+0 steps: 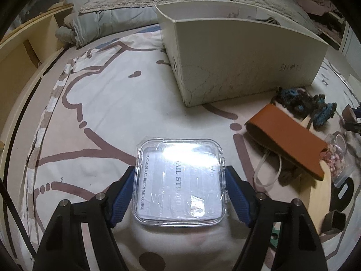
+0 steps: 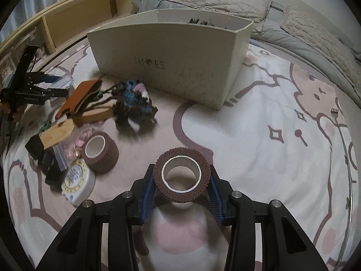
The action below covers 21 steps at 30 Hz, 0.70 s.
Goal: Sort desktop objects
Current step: 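Lift the clear case with the left tool while the right tool lifts the tape roll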
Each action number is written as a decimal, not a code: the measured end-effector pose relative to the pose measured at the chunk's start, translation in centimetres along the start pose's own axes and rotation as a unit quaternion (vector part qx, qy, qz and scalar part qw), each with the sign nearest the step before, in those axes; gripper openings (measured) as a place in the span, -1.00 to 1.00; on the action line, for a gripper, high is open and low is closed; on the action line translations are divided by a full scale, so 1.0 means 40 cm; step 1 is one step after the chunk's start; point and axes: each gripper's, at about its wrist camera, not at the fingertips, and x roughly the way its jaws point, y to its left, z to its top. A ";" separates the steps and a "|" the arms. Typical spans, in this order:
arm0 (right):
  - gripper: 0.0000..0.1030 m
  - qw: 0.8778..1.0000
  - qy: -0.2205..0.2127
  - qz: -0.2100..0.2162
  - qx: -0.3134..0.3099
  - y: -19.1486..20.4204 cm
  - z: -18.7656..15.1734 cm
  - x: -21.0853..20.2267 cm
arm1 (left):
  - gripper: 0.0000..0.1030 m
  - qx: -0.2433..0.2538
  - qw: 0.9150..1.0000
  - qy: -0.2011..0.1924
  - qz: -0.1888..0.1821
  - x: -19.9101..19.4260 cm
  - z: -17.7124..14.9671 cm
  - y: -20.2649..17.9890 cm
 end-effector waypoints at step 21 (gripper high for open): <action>-0.15 0.996 -0.078 -0.031 0.002 0.034 0.163 -0.113 | 0.50 -0.020 0.997 -0.074 -0.008 -0.122 0.090 0.001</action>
